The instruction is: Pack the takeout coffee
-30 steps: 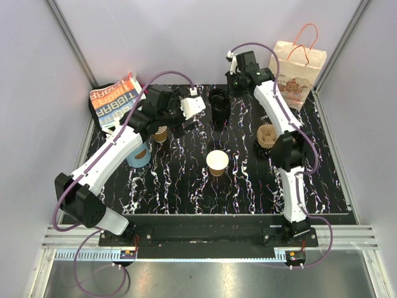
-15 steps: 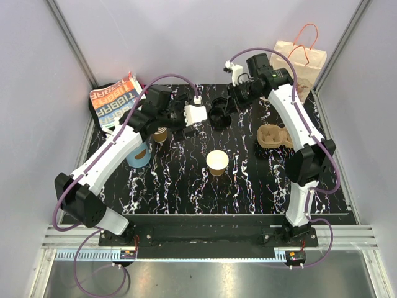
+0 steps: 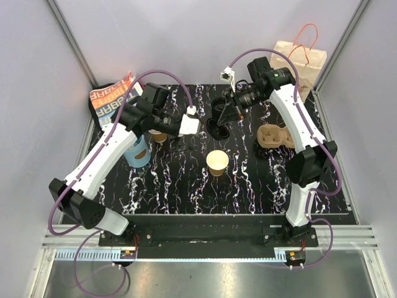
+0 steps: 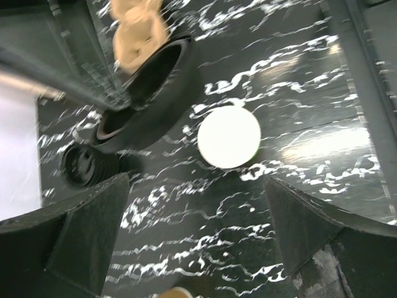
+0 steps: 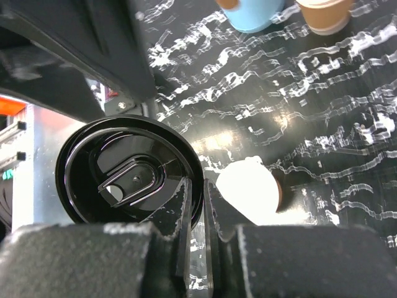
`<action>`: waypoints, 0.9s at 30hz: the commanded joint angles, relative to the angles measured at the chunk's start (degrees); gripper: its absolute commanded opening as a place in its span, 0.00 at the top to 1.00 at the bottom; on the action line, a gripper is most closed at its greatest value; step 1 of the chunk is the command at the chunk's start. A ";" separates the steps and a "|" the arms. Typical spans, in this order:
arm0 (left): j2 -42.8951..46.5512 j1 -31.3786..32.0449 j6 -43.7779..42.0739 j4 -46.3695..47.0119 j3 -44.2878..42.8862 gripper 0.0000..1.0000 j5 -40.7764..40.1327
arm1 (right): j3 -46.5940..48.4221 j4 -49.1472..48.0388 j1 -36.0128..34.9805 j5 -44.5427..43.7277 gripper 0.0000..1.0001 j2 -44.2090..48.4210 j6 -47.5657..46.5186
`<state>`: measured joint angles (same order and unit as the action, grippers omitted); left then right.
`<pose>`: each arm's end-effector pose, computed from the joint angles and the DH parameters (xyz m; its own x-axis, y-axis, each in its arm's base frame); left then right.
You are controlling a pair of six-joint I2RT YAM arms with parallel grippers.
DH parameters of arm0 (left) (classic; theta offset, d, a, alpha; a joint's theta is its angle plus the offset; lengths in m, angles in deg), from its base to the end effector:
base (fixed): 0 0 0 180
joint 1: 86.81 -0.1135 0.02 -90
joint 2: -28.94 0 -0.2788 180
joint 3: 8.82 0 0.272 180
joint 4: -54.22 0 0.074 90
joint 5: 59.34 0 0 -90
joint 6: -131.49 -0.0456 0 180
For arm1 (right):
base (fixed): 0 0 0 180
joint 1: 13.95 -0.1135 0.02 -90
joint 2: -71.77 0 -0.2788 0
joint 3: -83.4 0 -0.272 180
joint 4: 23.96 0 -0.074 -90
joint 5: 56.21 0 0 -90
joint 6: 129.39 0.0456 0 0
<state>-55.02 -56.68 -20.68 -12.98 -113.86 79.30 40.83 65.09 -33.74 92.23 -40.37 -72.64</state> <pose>0.2567 -0.1885 0.4135 0.4002 0.4434 -0.8020 0.9162 -0.1751 0.3604 0.3766 0.1768 0.4002 -0.4143 -0.4541 -0.7888 -0.9074 0.1387 0.3967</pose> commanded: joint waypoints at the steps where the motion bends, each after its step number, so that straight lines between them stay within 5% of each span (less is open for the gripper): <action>1: 1.52 0.10 -4.63 -3.64 -3.42 0.01 7.34 | -0.49 17.38 -0.42 8.79 0.90 2.10 -6.29; 13: 0.38 0.81 -3.75 -2.76 -5.26 0.01 5.41 | -9.54 17.38 -2.53 11.00 0.92 5.17 -9.28; 27: -1.11 3.62 -6.91 -6.71 -6.06 0.01 7.87 | -7.52 17.38 -4.38 15.83 0.95 4.73 -8.58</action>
<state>-55.83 -53.14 -25.40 -19.01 -118.64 84.02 30.99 65.57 -38.15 104.25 -38.56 -80.29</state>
